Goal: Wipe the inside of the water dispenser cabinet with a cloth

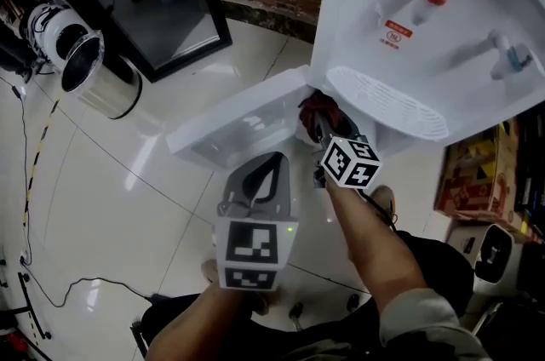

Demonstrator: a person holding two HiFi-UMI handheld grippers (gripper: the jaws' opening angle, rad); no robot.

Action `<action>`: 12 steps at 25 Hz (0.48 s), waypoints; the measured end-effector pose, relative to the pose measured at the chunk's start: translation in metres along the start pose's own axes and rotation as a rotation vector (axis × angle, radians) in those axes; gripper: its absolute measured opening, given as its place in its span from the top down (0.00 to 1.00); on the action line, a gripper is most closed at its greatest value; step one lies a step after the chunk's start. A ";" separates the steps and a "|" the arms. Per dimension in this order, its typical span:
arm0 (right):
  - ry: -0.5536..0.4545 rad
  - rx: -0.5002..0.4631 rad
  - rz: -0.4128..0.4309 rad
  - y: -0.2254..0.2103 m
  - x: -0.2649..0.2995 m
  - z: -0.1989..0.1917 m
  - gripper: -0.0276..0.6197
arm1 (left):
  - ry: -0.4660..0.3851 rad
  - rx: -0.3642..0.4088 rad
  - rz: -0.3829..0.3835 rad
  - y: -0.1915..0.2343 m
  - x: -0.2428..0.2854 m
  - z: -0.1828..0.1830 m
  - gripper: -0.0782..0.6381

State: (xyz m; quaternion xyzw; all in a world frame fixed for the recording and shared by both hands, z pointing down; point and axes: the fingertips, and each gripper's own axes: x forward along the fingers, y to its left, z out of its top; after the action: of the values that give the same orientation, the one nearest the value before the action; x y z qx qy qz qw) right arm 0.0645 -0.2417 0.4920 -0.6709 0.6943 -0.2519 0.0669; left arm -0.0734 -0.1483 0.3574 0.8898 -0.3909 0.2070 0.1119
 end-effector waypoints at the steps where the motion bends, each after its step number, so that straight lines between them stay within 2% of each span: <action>1: -0.045 0.006 0.029 0.007 -0.003 0.011 0.82 | 0.002 0.002 -0.007 -0.002 -0.003 -0.002 0.89; 4: -0.162 0.046 0.118 0.029 -0.016 0.042 0.82 | 0.002 0.008 -0.034 -0.009 -0.010 -0.006 0.89; 6: -0.203 0.067 0.155 0.040 -0.022 0.058 0.82 | 0.003 0.015 -0.051 -0.013 -0.014 -0.008 0.89; 9: -0.189 0.069 0.151 0.041 -0.024 0.058 0.82 | 0.015 0.026 -0.065 -0.016 -0.019 -0.015 0.89; 12: -0.112 -0.003 0.086 0.034 -0.023 0.039 0.82 | 0.028 0.024 -0.071 -0.016 -0.021 -0.021 0.89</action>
State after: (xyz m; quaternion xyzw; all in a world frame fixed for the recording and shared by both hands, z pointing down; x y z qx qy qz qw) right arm 0.0525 -0.2301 0.4377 -0.6535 0.7181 -0.2097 0.1152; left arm -0.0804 -0.1158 0.3662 0.9014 -0.3550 0.2200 0.1140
